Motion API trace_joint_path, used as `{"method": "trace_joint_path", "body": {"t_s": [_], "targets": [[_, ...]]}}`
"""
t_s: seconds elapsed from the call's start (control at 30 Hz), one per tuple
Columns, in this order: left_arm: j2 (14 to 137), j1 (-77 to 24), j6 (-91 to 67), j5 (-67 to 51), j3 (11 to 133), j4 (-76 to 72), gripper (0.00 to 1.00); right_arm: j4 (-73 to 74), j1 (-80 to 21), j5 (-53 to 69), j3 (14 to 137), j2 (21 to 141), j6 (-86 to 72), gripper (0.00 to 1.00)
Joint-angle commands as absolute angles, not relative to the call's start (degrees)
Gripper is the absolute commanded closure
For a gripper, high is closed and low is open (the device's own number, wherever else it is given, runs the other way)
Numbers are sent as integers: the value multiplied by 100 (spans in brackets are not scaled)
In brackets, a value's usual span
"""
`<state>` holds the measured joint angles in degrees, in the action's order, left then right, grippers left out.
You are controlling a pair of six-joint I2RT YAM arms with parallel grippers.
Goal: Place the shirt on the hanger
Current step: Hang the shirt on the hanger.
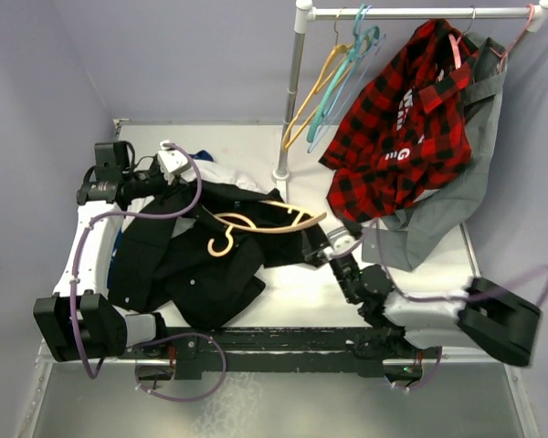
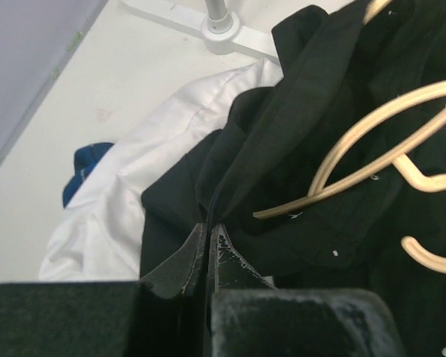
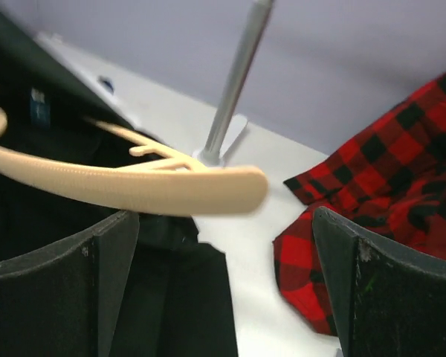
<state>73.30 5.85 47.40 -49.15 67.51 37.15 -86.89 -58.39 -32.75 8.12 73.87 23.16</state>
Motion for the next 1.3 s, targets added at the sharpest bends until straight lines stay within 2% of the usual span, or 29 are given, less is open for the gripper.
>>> {"method": "trace_joint_path", "body": {"t_s": [0.0, 0.1, 0.17, 0.23, 0.33, 0.4, 0.47, 0.57, 0.6, 0.7, 0.77, 0.83, 0.9, 1.07, 1.27], "targets": [[6918, 521, 4055, -5018, 6468, 3219, 100, -4882, -5888, -3841, 1412, 5209, 665, 0], [6793, 495, 3816, -4883, 6341, 3181, 100, -2718, -5902, -2785, 2041, 4481, 391, 0], [6714, 484, 3608, -4905, 6317, 3203, 100, -2515, -5907, -1534, 2237, 4400, 415, 0], [6607, 475, 3412, -4973, 6307, 3237, 100, -1796, -5910, -1126, 2717, 4770, 278, 0], [6509, 466, 2985, -5017, 6357, 3283, 100, -1391, -5910, -691, 3360, 5500, 903, 0], [6481, 458, 2733, -5016, 6380, 3353, 100, -990, -5908, 114, 4027, 5930, 641, 0], [6462, 457, 2434, -4906, 6352, 3370, 100, -292, -5900, 811, 4932, 6465, 1084, 0], [6389, 457, 2283, -4731, 6250, 3390, 100, -228, -5906, 1763, 5568, 7254, 1262, 0], [6363, 457, 2243, -4693, 6197, 3375, 100, -279, -5908, 1367, 5804, 7521, 1296, 0], [6274, 457, 2084, -4700, 6058, 3258, 100, 752, -6002, 153, 6611, 8325, 1712, 0], [6217, 457, 2047, -4759, 6017, 3232, 100, 463, -6131, -316, 6303, 8269, 2036, 0], [6190, 458, 2014, -4802, 6008, 3186, 100, -458, -6135, -468, 5443, 7846, 2259, 0], [6172, 457, 1968, -4879, 5979, 3146, 100, -996, -6132, -767, 5055, 7572, 2025, 0], [6188, 457, 1934, -4966, 5866, 3023, 100, -958, -6097, -835, 4916, 7585, 2046, 18], [6188, 457, 1959, -5095, 5826, 3023, 100, -957, -6091, -437, 5054, 8270, 2039, 31]]}}
